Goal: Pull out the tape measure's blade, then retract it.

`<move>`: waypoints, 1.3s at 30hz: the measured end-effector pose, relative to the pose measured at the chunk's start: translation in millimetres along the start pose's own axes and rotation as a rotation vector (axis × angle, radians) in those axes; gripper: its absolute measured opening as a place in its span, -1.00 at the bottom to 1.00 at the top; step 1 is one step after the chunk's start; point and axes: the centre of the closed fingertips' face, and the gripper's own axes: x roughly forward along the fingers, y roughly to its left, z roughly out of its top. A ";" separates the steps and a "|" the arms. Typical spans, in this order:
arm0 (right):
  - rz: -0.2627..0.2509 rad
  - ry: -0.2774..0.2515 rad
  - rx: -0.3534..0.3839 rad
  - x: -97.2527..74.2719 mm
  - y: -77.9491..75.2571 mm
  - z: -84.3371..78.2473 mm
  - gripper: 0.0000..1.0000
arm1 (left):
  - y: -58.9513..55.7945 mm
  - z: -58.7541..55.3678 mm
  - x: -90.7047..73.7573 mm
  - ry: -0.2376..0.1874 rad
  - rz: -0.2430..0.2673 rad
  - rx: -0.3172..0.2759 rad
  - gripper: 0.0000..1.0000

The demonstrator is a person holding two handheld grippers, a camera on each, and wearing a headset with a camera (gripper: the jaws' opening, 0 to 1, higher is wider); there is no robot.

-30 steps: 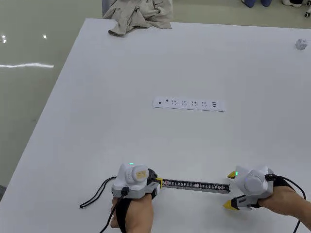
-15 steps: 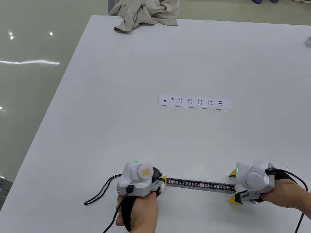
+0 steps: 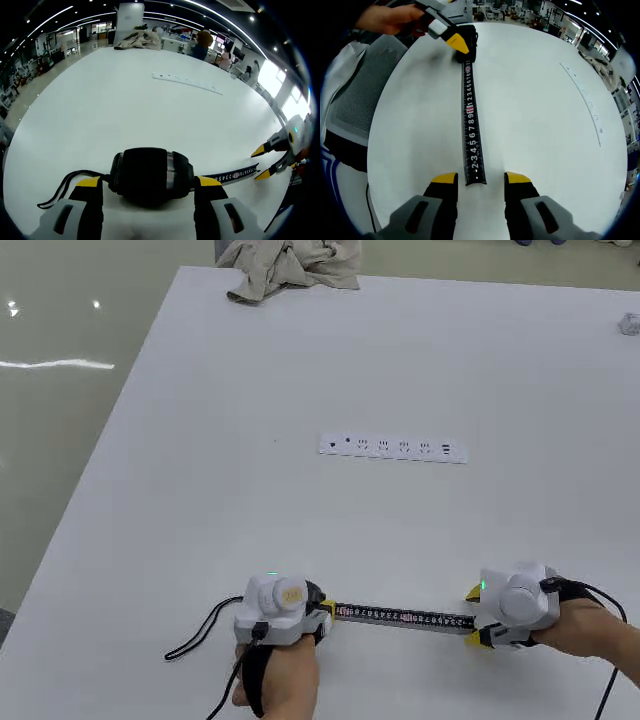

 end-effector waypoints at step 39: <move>0.027 0.015 -0.004 5.0 0.8 -3.9 -0.67 | -4.1 2.7 -0.6 -0.027 -0.023 -0.025 0.28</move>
